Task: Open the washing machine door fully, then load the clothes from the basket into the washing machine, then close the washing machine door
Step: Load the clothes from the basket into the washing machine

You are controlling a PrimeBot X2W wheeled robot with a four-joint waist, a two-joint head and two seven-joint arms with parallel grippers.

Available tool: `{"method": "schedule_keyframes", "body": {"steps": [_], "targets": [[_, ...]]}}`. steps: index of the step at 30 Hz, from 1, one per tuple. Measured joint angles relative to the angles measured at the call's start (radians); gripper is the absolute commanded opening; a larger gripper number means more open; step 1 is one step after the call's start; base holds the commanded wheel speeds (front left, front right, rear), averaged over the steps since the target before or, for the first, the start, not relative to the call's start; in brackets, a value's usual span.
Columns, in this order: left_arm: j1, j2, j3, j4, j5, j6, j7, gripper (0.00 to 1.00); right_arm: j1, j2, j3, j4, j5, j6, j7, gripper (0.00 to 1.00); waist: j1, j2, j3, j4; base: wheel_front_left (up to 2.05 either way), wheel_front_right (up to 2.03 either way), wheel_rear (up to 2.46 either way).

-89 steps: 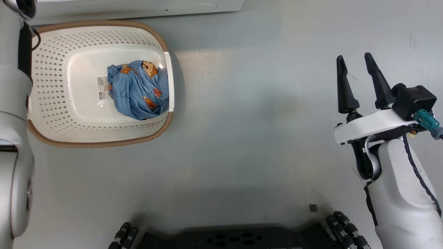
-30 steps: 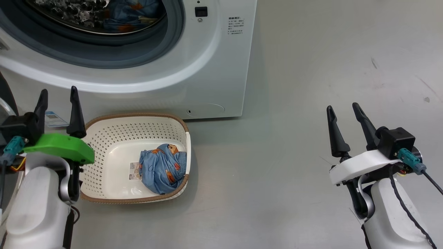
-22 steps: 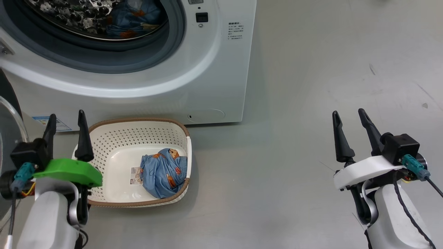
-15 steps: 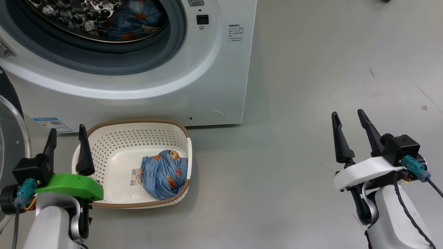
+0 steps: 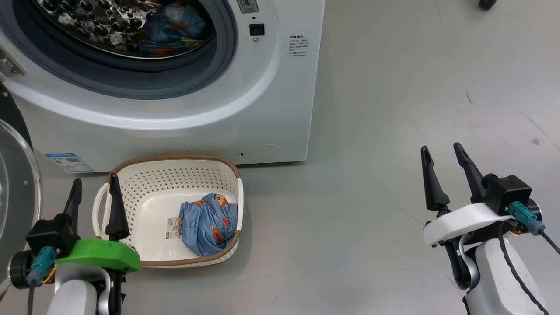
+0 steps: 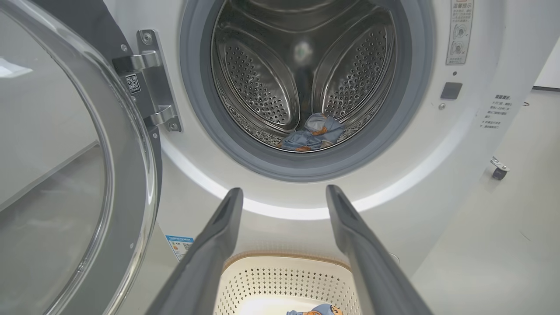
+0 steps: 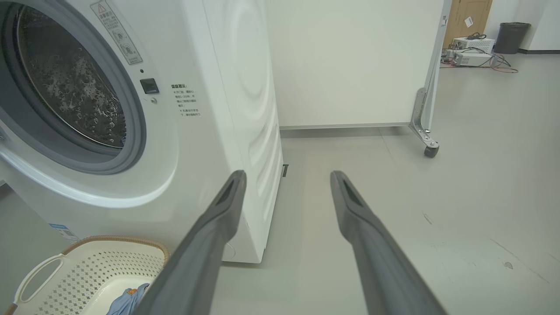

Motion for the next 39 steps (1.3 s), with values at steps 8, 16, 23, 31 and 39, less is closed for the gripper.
{"method": "schedule_keyframes", "body": {"steps": [8, 16, 23, 31, 39], "targets": [[0.031, -0.016, 0.007, -0.013, 0.027, -0.012, 0.0, 1.0, 0.019, 0.0, -0.004, 0.003, -0.003, 0.0, 0.0, 1.0, 0.0, 0.0, -0.027, 0.005, 0.0, 0.0, 0.0], [0.064, -0.019, 0.013, -0.035, 0.043, -0.017, 0.0, 1.0, 0.038, 0.0, -0.001, 0.003, -0.003, 0.0, 0.0, 1.0, 0.0, 0.0, -0.051, 0.003, 0.0, 0.0, 0.0], [0.085, -0.024, 0.013, -0.044, 0.045, -0.029, 0.0, 1.0, 0.038, 0.0, 0.001, 0.002, -0.004, 0.0, 0.0, 1.0, 0.0001, 0.0, -0.052, 0.002, 0.0, 0.0, 0.0], [0.085, -0.026, 0.013, -0.057, 0.052, -0.038, 0.0, 1.0, 0.039, 0.0, 0.001, 0.001, -0.004, 0.0, 0.0, 1.0, 0.0, 0.0, -0.047, 0.006, 0.0, 0.0, 0.0], [0.087, -0.036, 0.021, -0.06, 0.051, -0.046, 0.0, 1.0, 0.039, 0.0, 0.001, 0.0, -0.004, 0.0, 0.0, 1.0, 0.0001, 0.0, -0.041, 0.01, 0.0, 0.0, 0.0]]}}
